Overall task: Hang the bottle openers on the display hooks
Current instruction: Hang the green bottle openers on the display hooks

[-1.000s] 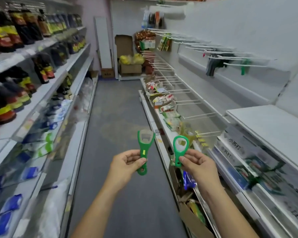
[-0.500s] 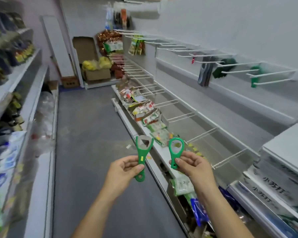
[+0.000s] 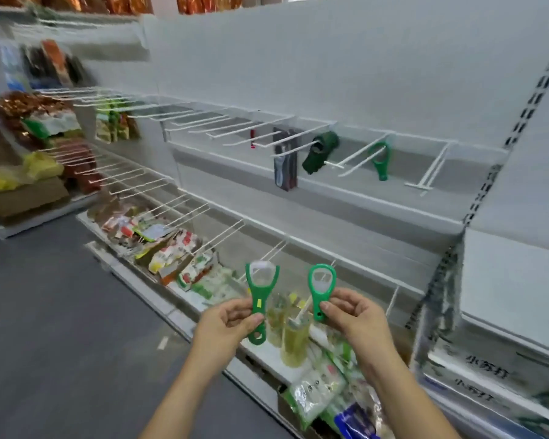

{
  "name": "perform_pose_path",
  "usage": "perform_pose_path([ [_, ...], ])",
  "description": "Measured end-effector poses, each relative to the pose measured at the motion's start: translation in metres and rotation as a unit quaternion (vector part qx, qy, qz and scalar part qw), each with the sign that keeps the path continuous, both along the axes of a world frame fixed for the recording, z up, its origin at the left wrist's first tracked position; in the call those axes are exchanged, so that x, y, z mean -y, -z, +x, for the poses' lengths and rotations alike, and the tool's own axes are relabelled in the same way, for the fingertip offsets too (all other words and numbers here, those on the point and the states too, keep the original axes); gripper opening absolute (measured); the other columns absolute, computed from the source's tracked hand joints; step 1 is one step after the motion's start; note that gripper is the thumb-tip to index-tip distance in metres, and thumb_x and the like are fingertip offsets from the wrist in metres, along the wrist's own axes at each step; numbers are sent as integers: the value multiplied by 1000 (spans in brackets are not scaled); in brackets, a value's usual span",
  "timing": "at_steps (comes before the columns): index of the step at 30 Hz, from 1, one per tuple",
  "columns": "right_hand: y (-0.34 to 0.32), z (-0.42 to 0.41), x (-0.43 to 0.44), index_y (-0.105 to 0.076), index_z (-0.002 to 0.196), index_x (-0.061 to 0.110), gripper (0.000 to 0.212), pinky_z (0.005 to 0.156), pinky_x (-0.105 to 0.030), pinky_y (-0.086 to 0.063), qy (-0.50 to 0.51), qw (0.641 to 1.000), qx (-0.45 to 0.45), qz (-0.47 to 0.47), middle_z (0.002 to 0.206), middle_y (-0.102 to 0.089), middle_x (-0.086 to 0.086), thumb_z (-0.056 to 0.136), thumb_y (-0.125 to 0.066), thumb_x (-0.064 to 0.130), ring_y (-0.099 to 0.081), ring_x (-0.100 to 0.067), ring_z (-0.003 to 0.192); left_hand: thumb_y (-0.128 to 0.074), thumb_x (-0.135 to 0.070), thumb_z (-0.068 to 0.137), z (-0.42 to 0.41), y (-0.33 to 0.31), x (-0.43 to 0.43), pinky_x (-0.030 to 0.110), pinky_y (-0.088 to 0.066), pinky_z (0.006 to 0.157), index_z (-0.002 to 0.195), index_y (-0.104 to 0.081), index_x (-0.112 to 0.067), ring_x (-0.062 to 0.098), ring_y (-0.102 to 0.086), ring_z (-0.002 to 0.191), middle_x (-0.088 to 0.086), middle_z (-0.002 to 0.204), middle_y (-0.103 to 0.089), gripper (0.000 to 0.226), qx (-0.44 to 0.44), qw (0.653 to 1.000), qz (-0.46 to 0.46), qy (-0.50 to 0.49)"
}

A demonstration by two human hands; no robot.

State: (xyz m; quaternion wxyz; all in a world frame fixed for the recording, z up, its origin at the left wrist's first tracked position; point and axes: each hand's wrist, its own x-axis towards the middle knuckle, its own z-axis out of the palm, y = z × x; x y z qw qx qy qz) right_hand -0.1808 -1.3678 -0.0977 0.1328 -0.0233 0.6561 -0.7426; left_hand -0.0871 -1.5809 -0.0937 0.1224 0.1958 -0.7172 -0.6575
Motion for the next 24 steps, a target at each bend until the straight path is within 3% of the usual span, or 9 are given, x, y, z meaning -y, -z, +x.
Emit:
perform_pose_path([
  [3, 6, -10, -6, -70, 104, 8, 23, 75, -28, -60, 80, 997, -9, 17, 90, -78, -9, 85, -70, -5, -75, -23, 86, -77, -5, 82, -40, 4, 7, 34, -58, 86, 101, -74, -17, 22, -74, 94, 2, 93, -79, 23, 1, 997, -1, 81],
  [7, 13, -7, -4, -69, 105, 6, 24, 76, -29, -61, 171, 985, -2, 30, 90, -78, -10, 84, -72, -5, -75, -23, 85, -77, -4, 82, -82, 1, 14, 24, -58, 76, 94, -73, -22, 13, -74, 86, -3, 88, -79, 22, 5, 987, 1, 163],
  [15, 14, 16, -9, -69, 106, 5, 26, 82, -42, -60, 297, 955, 20, 19, 94, -77, -15, 83, -70, -8, -74, -28, 88, -77, -5, 82, -128, -28, -19, 23, -59, 80, 103, -73, -18, 11, -74, 88, -2, 92, -78, 25, -20, 953, 25, 301],
  [20, 13, 31, -41, -68, 108, 5, 29, 86, -43, -59, 345, 938, 24, 9, 97, -77, -15, 83, -71, -7, -74, -32, 94, -78, -9, 81, -137, -50, -62, 32, -59, 88, 108, -72, -16, 16, -73, 95, 0, 97, -77, 28, -35, 940, 32, 339],
  [24, 4, 31, -57, -68, 107, 5, 28, 75, -37, -59, 357, 934, 8, -12, 95, -76, -15, 83, -71, -8, -75, -29, 87, -77, -8, 81, -139, -67, -87, 33, -60, 88, 102, -71, -23, 13, -73, 93, -1, 97, -77, 26, -49, 936, 52, 345],
])
